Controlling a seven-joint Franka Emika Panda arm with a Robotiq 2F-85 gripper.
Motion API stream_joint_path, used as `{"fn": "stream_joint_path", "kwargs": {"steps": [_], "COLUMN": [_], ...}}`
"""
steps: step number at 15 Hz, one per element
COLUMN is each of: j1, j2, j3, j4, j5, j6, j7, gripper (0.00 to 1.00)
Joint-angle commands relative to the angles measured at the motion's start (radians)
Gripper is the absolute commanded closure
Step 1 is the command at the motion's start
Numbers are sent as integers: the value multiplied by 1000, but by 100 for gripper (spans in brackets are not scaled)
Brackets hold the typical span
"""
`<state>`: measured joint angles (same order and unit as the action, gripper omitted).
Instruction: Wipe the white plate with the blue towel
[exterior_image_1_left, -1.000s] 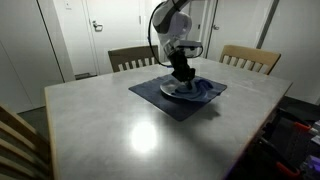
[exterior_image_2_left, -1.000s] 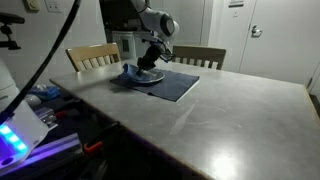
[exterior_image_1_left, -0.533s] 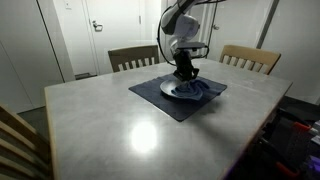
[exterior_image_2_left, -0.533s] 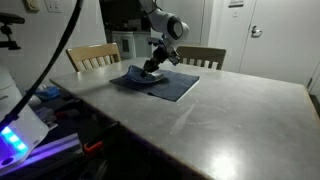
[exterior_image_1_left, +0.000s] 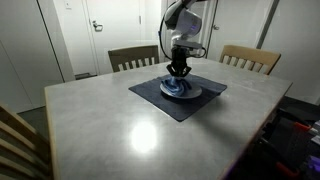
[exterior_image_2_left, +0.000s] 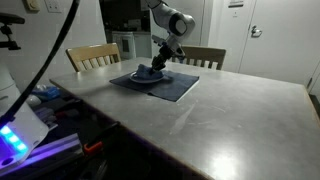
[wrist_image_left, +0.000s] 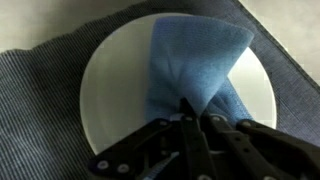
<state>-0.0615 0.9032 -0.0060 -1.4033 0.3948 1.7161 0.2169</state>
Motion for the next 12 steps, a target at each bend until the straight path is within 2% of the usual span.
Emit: {"fn": "stream_joint_path", "kwargs": {"steps": [1,6,12], "j1": [11,61,151], "j2": [-89,-165,-167], "j3": [29,42,59], "j4": [-83,-95,-25], "j5": [0,-48,-118], "j6": [92,135,260], "j7": [-69,-81,-48], "gripper": [98,98,98]}}
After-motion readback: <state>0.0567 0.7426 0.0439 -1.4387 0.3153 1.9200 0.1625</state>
